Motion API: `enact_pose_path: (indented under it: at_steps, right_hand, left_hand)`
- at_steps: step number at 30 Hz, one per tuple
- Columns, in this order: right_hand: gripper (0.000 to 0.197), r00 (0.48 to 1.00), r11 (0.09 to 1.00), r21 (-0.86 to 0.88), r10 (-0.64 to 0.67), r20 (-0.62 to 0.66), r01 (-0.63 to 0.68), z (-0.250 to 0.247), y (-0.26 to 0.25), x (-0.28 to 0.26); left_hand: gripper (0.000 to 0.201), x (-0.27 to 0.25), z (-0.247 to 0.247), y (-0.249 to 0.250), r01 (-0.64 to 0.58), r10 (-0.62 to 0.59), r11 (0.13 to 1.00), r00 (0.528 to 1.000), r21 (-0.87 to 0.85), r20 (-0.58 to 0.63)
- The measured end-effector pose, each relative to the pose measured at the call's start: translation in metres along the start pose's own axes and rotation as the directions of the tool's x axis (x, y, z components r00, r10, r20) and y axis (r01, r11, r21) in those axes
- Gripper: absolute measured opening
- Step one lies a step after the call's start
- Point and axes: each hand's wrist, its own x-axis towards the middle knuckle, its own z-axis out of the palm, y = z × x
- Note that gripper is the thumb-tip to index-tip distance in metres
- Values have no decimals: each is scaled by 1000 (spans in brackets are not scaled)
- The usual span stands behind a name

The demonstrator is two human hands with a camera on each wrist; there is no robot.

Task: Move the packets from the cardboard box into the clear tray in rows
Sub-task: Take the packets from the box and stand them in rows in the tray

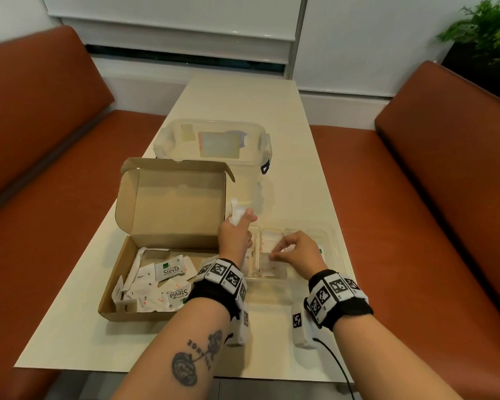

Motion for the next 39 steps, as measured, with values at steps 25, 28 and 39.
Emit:
enact_pose_path:
  at_steps: [25,28,39]
  right_hand:
    - [25,989,901,-409,-120,88,146,15,6,-2]
    - [29,991,907,-401,-105,80,129,14,6,-2]
    - [21,967,982,114,-125,-222,153,7,-29,-4]
  left_hand:
    - [17,3,0,-5,16,-17,998,1000,61,23]
    - [24,1,1,0,43,-42,999,997,-10,60]
    - [45,-11,5,15,182,-159,980,959,-82,235]
